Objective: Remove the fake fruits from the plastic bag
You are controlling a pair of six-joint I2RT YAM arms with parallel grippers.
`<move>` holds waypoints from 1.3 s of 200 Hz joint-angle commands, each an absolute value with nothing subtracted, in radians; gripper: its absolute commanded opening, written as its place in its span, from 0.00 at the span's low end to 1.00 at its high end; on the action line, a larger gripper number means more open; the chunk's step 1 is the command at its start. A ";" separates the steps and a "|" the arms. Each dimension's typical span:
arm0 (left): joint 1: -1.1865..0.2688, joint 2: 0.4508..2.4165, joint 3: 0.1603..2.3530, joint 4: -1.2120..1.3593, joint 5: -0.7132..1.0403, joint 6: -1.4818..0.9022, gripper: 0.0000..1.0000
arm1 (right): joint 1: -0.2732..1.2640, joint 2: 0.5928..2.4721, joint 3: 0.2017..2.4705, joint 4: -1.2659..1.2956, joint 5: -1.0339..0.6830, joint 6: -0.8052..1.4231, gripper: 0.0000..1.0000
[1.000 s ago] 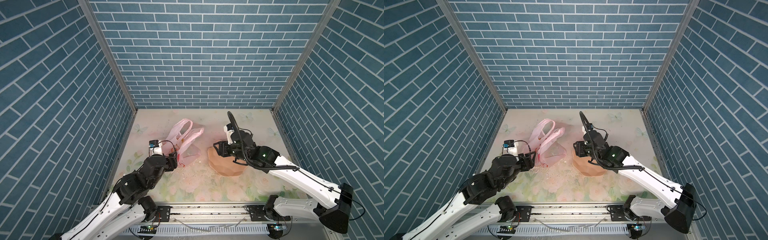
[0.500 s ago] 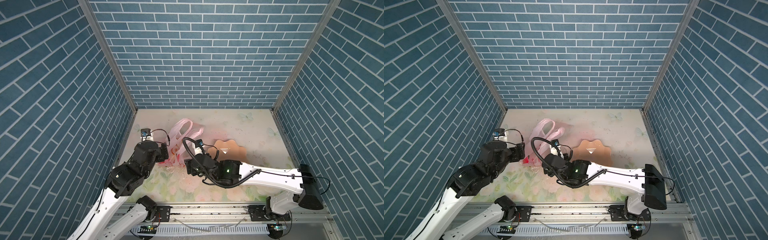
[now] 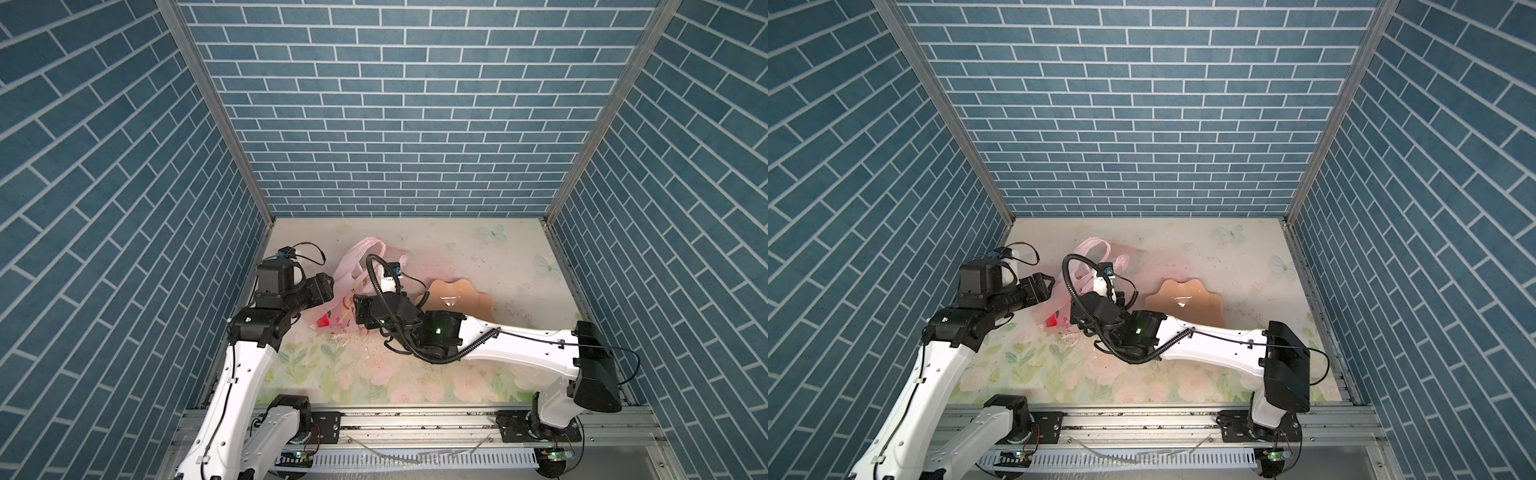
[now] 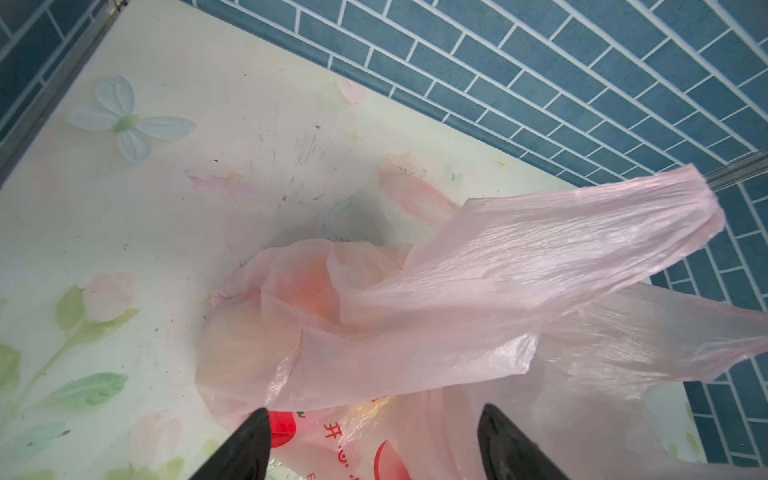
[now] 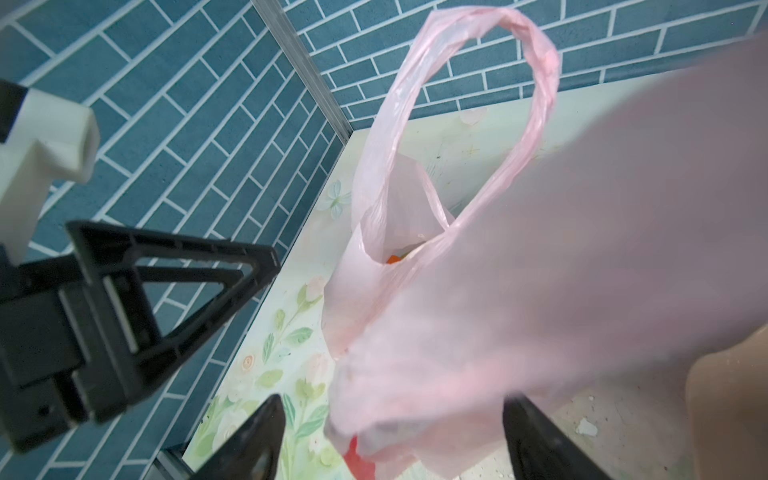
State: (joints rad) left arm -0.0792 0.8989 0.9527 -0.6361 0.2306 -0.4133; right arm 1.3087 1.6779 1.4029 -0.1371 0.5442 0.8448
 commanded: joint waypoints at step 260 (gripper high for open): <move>-0.261 1.395 1.346 -0.783 0.175 -0.130 0.56 | 1.231 1.578 1.155 0.143 0.509 0.891 0.00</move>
State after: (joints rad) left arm -0.2543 1.3880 1.3399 -0.7677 0.2672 -0.1379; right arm 1.2285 1.6154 1.1934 0.0971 0.5175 0.8913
